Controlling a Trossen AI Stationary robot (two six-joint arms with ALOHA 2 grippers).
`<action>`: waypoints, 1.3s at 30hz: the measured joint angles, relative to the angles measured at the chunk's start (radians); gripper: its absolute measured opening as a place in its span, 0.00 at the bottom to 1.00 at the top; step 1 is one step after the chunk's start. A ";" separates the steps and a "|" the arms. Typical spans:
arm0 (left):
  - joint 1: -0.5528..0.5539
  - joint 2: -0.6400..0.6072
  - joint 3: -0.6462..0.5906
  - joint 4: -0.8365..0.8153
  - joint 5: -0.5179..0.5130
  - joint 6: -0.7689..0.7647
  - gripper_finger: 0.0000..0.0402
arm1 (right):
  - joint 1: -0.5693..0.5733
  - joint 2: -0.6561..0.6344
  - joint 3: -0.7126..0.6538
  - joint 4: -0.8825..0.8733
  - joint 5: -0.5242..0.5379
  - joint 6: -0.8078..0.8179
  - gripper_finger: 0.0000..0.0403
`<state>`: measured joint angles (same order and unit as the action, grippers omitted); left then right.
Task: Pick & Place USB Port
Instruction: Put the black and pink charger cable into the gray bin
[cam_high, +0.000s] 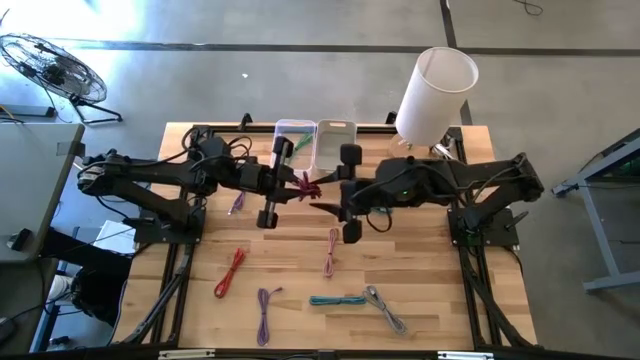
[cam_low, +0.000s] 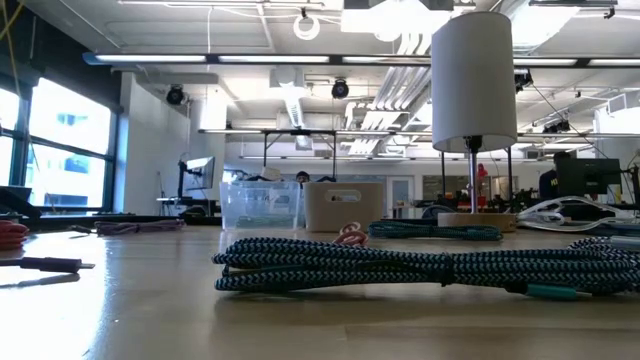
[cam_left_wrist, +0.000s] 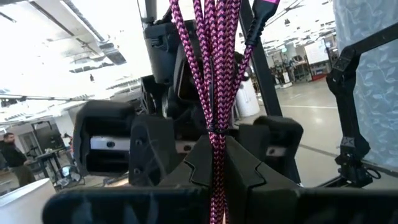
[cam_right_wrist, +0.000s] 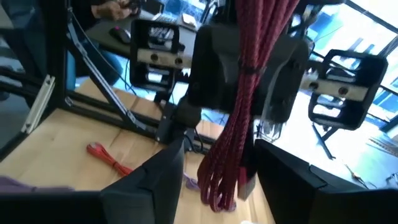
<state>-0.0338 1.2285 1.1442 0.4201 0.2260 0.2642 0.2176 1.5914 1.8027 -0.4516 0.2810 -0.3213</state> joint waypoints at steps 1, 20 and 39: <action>0.000 0.000 0.000 0.000 0.000 0.000 0.02 | -0.002 0.000 0.000 0.005 0.000 -0.001 0.45; 0.001 0.000 0.000 -0.022 -0.033 0.076 0.13 | -0.003 0.000 0.000 -0.027 0.140 0.003 0.08; 0.001 -0.138 0.000 -0.298 0.013 0.053 0.26 | 0.039 -0.084 0.000 -0.258 0.372 0.212 0.08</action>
<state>-0.0330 1.0904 1.1446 0.1221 0.2394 0.3168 0.2562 1.5070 1.8027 -0.7098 0.6528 -0.1089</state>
